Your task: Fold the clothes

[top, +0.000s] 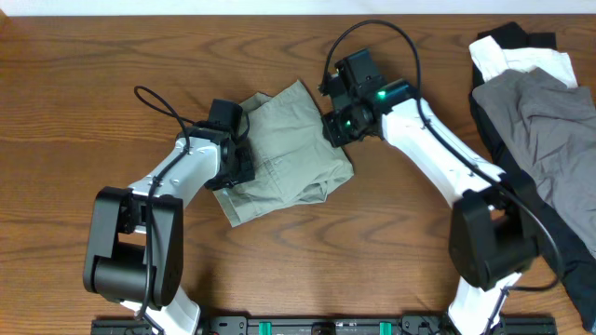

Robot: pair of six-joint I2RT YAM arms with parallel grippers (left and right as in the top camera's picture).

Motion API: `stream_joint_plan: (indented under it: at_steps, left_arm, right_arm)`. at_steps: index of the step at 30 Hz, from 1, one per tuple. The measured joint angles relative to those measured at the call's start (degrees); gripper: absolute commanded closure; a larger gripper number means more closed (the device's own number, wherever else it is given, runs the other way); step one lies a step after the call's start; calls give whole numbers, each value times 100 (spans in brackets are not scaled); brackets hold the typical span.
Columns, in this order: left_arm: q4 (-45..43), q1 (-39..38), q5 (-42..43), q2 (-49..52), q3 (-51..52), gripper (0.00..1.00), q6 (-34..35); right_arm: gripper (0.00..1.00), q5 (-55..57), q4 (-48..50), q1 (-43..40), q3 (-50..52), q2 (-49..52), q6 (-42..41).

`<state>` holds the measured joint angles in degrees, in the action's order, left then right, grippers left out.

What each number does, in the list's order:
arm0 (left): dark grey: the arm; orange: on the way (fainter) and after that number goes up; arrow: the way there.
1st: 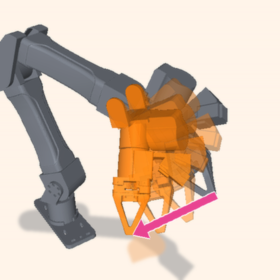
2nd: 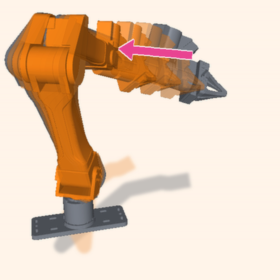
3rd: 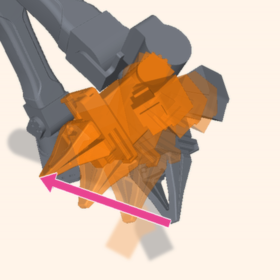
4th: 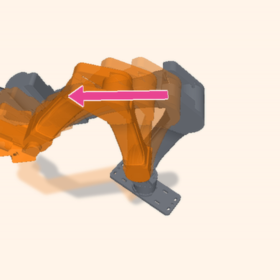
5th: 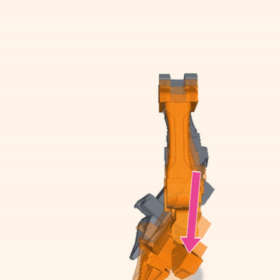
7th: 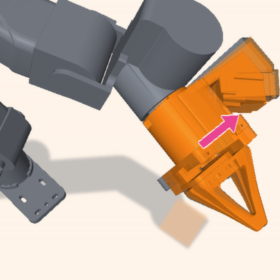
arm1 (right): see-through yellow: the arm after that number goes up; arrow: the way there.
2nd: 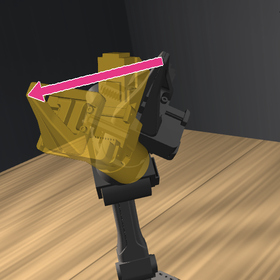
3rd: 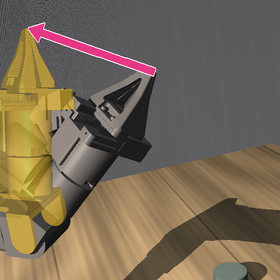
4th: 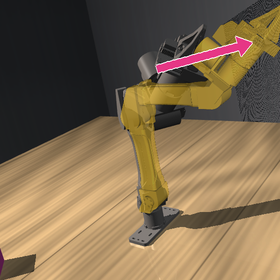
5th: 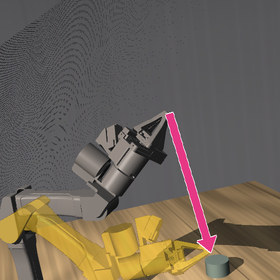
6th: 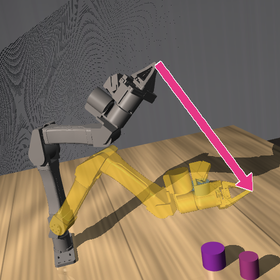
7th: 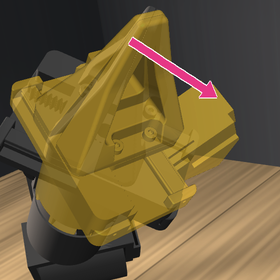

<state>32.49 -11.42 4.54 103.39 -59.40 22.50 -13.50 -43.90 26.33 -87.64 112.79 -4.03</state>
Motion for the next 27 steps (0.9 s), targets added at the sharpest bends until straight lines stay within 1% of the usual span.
stream_joint_plan:
  at_steps: [3, 5, 10, 16, 18, 19, 21, 25, 27]
  left_arm:
    - [35, 0, 0, 20, -26, 51, -2]
    - [48, 0, 0, 26, -35, 51, -2]
    - [125, 0, -2, 33, -46, 51, -4]
    - [468, -4, -146, 68, -72, 51, -4]
    - [487, -4, -157, 81, -74, 51, 0]
    - [487, -4, -157, 81, -74, 51, 0]
    - [487, -4, -153, 81, -74, 56, 4]
    - [540, -4, -155, 81, -74, 60, 4]
    - [619, -4, -151, 76, -85, 61, 7]
  right_arm:
    - [79, -256, -4, 17, -4, 361, 48]
    - [85, -343, -15, 17, -7, 603, 79]
    - [91, -372, -269, 15, -31, 1130, 96]
    - [86, -140, -479, 15, -155, 1169, 37]
    - [84, -109, -461, 13, -160, 1169, 11]
    - [81, -103, -455, 13, -166, 1169, -4]
    - [78, -85, -457, 13, -190, 1169, -46]
    - [76, 153, -476, 9, -278, 1167, -52]
    - [76, 376, -511, -26, -369, 1163, -83]
